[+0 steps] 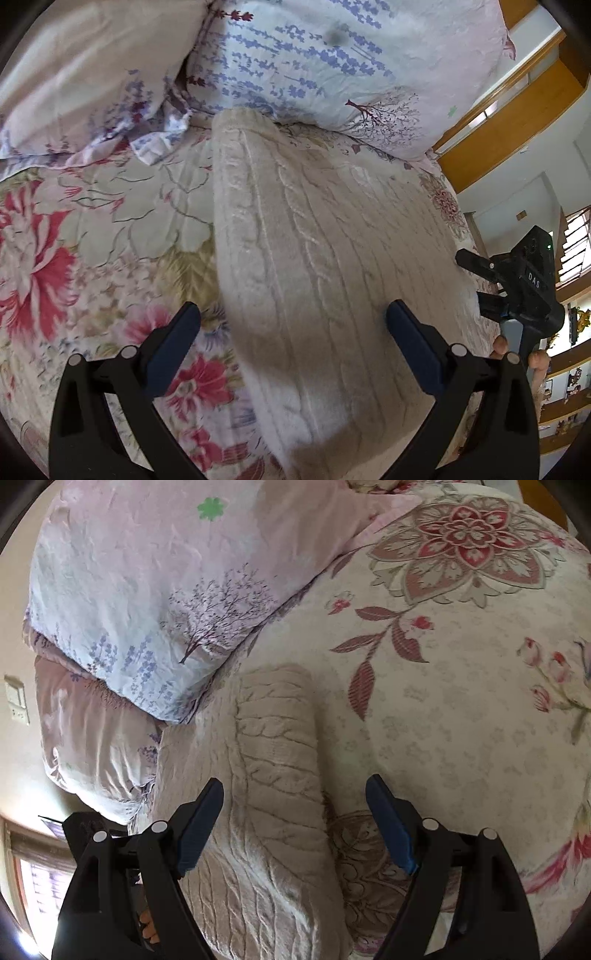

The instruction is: Fold small clothes

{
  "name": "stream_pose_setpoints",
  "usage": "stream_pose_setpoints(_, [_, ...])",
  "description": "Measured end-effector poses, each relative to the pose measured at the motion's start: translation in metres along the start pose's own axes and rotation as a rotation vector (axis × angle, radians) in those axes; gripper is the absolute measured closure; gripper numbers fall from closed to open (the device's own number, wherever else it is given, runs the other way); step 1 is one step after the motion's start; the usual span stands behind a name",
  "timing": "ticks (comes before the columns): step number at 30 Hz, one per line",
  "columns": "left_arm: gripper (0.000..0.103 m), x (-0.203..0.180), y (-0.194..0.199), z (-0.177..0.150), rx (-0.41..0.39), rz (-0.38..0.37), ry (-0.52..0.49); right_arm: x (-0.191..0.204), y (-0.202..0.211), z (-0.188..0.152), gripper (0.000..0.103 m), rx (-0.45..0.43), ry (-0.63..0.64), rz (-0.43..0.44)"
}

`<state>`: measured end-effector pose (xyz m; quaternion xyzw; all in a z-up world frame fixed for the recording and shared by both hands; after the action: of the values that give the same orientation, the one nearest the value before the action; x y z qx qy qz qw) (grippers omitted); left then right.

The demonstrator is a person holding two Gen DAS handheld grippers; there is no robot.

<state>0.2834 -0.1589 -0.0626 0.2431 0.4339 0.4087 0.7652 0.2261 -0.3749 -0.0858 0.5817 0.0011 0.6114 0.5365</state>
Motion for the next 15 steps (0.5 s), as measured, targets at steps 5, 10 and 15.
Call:
stream_pose_setpoints(5, [0.002,-0.006,-0.01,0.005,-0.005,-0.027,0.001,0.01,-0.007,-0.006,0.031,0.03,0.017,0.055])
stream_pose_setpoints(10, [0.006,-0.013,-0.017,0.009,-0.009,-0.053,0.001,0.016,-0.012,-0.011,0.041,0.048,0.014,0.089])
stream_pose_setpoints(15, [0.014,-0.017,-0.018,0.009,-0.019,-0.055,0.012,0.016,-0.013,-0.013,0.062,0.049,0.004,0.11])
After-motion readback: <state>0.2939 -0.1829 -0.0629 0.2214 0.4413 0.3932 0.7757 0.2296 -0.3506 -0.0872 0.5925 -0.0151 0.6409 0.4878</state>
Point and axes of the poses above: each gripper's, at about its wrist camera, not at the fingertips, and y roughly against the way its jaws point, x to its left, z to its top, the point moved 9 cm from there along -y, roughly the way its jaws point, and after that the axes turned 9 degrees about -x, right-handed, at the moved point
